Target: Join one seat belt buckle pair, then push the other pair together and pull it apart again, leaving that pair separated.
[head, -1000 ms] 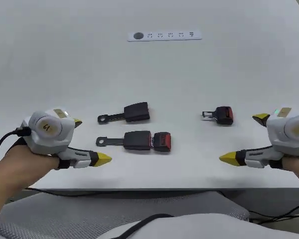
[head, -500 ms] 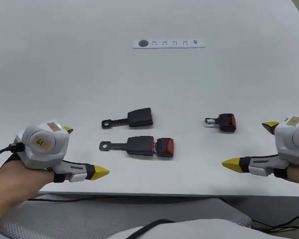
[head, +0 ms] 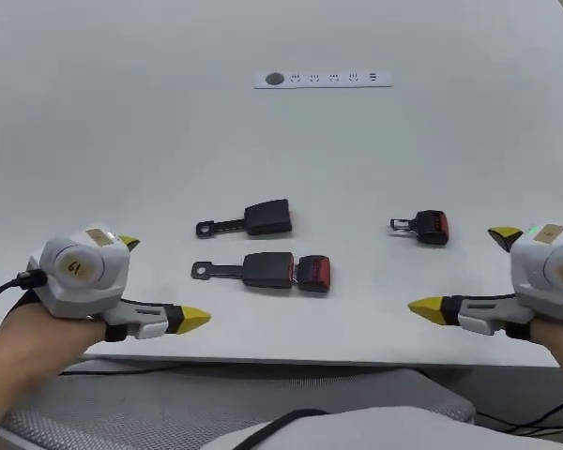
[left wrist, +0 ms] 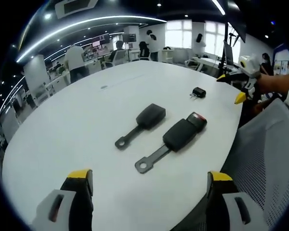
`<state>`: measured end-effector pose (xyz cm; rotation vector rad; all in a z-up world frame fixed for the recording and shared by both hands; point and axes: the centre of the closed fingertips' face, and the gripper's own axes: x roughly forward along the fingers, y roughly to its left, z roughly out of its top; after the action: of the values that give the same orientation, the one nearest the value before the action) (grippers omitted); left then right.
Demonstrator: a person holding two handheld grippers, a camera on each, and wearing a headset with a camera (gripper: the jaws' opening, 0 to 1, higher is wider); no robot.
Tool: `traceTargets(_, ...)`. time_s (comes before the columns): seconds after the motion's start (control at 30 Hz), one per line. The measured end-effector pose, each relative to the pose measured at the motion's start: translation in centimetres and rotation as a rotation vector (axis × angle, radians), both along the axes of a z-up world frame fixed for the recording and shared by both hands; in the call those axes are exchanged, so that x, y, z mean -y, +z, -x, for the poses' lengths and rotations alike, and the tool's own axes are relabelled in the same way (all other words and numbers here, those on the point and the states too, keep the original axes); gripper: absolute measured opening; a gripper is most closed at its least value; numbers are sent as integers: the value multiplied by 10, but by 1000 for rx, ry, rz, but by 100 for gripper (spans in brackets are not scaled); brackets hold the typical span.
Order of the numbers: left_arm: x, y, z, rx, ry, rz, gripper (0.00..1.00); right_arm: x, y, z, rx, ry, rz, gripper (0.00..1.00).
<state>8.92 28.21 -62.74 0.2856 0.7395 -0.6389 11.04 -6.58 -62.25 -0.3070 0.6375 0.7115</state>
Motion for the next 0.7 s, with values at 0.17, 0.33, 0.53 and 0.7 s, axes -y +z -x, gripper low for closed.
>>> traceTargets(0.17, -1, 0, 0, 0, 17, 11, 100, 0, 1, -1, 3, -4, -5, 99)
traceTargets(0.33, 0, 0, -3, 9, 19, 22, 100, -2, 2, 1, 1, -4, -9, 99)
traceTargets(0.53, 1, -1, -3, 7, 25, 24, 100, -4, 0, 3, -2, -6, -14, 99)
traceTargets(0.7, 2, -7, -1, -5, 5, 13, 100, -7, -1, 5, -8, -5, -17, 98)
